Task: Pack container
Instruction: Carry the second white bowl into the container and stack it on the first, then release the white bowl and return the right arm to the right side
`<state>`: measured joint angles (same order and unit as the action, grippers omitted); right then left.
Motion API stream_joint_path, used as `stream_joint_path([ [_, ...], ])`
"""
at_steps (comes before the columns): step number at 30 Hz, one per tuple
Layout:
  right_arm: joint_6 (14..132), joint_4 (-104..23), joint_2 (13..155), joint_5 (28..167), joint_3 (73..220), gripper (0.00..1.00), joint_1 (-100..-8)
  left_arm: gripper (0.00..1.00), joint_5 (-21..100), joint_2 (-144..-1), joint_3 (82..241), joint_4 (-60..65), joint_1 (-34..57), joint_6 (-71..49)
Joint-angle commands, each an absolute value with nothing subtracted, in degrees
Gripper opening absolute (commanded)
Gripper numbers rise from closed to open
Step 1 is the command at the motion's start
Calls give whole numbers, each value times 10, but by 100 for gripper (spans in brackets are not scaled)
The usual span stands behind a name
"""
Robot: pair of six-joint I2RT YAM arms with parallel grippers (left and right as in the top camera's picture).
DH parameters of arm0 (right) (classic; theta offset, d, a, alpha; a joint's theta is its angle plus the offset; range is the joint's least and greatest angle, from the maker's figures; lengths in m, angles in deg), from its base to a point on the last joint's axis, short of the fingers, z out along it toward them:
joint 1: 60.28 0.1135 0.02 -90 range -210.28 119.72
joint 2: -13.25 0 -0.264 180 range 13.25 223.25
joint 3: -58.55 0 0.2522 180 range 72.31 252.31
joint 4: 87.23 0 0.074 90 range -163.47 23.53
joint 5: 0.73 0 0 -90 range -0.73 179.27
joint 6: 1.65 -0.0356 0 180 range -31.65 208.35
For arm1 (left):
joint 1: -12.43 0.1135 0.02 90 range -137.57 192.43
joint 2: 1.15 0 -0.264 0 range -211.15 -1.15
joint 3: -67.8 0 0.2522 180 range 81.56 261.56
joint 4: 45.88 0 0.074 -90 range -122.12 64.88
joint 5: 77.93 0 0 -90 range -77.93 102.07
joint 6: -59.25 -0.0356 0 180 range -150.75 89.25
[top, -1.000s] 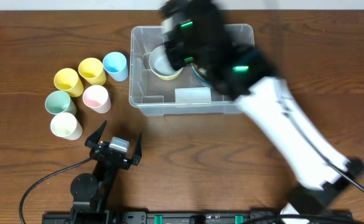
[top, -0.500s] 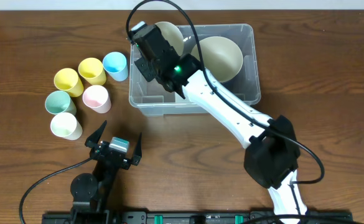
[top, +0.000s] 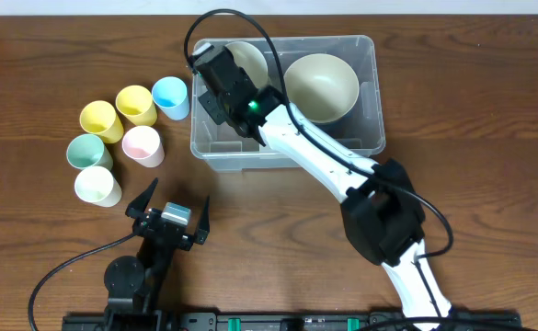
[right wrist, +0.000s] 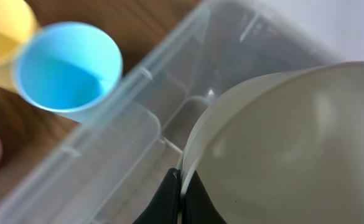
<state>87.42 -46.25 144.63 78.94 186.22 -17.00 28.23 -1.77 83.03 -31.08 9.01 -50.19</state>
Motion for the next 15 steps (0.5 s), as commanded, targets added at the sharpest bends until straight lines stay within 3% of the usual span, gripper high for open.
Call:
stream_joint_path([
  [1,882,-469,1465,784,1866,1,-182,98,288,-14,818,-294,93,-497],
  [5,880,-472,1475,784,1866,3,-189,98,288,-14,818,-294,93,-497],
  [6,879,-472,1476,784,1866,11,-191,98,288,-14,818,-294,93,-497],
  [7,880,-473,1476,784,1866,37,-193,98,288,-14,818,-294,93,-497],
  [9,880,-476,1476,783,1866,76,-196,98,288,-14,818,-294,93,-497],
  [10,880,-478,1475,784,1866,87,-196,98,288,-14,818,-294,93,-497],
  [15,880,-460,1432,784,1870,95,-190,98,288,-14,818,-294,93,-497],
])
